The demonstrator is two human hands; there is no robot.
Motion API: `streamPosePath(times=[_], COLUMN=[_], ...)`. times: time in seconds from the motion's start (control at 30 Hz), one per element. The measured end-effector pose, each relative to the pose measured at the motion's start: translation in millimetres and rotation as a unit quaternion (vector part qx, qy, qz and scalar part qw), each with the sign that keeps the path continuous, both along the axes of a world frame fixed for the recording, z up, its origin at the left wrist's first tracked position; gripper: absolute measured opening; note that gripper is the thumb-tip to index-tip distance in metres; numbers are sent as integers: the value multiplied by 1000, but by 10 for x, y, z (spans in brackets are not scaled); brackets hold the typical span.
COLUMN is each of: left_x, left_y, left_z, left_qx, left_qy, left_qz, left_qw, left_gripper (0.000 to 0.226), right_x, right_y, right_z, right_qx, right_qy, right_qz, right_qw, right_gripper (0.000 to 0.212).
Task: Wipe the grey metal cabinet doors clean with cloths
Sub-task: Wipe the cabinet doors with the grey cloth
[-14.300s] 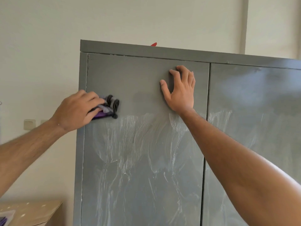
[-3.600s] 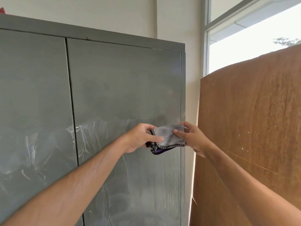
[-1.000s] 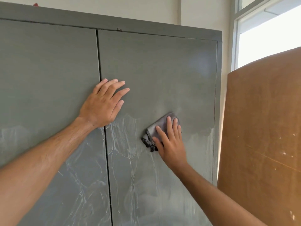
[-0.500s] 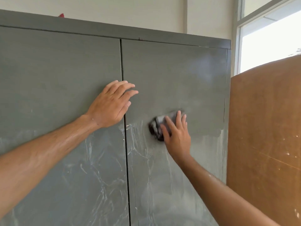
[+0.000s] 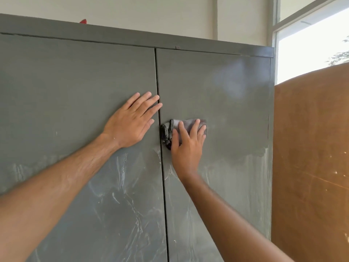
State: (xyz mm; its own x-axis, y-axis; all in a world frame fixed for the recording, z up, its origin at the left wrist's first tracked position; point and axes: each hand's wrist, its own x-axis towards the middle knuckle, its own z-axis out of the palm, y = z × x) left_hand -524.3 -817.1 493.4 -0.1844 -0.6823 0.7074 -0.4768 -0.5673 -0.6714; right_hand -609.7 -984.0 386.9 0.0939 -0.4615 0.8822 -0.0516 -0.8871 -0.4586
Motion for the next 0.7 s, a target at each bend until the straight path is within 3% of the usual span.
streamPosePath(times=[0.1, 0.17, 0.33, 0.4, 0.5, 0.57, 0.7], left_x=[30, 41, 57, 66, 67, 56, 62], left_y=[8, 8, 2, 1, 5, 8, 16], left_z=[13, 9, -2, -18, -6, -6, 2], left_qx=[2, 6, -1, 1, 0, 4, 3], left_qy=[1, 2, -15, -14, -13, -4, -9], left_qz=[-2, -5, 4, 6, 1, -5, 5], left_qw=[1000, 1000, 1000, 1000, 1000, 1000, 1000], left_gripper=[57, 57, 58, 58, 58, 58, 58], right_x=[-46, -190, -71, 47, 24, -74, 39], right_y=[44, -42, 17, 179, 292, 177, 283], right_z=[-623, -973, -127, -77, -665, -906, -358], right_qx=[-126, -143, 18, -14, -142, -178, -71], right_qy=[38, 78, 19, 21, 49, 63, -6], right_qz=[-12, 3, 18, 1, -8, 1, 1], right_qw=[991, 987, 999, 1000, 989, 982, 997], right_gripper=[37, 35, 32, 34, 36, 35, 23])
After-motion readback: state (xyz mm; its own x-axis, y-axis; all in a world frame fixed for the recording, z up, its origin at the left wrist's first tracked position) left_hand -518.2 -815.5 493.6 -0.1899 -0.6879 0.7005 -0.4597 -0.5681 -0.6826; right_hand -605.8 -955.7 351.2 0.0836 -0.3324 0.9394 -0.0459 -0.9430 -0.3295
